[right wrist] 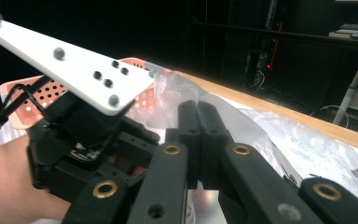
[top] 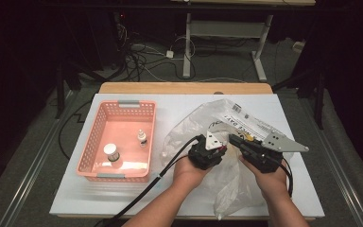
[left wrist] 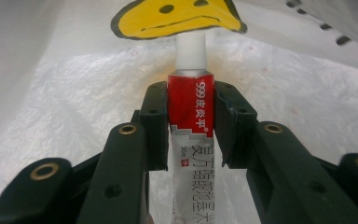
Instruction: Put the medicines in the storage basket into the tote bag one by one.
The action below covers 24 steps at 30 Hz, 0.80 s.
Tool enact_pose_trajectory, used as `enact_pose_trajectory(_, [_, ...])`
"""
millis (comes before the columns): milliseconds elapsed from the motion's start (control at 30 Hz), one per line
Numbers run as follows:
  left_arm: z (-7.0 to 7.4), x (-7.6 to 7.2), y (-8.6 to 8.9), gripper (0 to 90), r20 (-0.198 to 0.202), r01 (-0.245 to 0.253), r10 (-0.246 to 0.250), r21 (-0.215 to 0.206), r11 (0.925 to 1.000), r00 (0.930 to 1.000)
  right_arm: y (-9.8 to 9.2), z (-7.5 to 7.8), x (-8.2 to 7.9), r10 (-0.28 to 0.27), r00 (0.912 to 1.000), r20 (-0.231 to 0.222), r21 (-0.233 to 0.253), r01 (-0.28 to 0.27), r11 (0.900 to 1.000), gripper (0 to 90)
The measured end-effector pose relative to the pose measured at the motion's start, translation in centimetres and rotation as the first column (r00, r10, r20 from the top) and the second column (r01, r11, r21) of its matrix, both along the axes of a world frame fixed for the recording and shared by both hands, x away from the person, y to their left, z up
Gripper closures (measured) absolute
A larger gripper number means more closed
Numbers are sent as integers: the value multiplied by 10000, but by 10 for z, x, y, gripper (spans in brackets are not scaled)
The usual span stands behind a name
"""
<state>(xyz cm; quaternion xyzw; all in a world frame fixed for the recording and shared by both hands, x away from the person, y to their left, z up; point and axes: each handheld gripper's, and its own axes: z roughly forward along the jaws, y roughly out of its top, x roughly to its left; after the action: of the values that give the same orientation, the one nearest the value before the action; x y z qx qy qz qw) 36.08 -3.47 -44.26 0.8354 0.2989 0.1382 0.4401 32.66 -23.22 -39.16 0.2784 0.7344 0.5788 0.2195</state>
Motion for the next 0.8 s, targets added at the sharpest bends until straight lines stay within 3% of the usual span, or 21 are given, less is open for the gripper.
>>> enact_pose_trajectory(167, [-8, 7, -8, 656, -180, -142, 140, -117, 9998, 9997, -1, 0, 1, -70, 10000, -29, 54, 70, 10000, 900])
enact_pose_trajectory(433, [-19, 16, -13, 642, -455, -246, 247, 48, 9997, 9987, -4, -3, 3, -139, 9998, -164, 55, 140, 9999, 900])
enact_pose_trajectory(533, [-17, 15, -13, 555, -502, -198, 198, -7, 9998, 9985, -5, -4, 3, -175, 9997, -170, 80, 176, 9998, 900])
enact_pose_trajectory(800, [-10, 2, -3, 482, -818, 188, -212, -300, 9994, 9964, -7, -4, 2, -182, 9997, -175, 43, 183, 9998, 900])
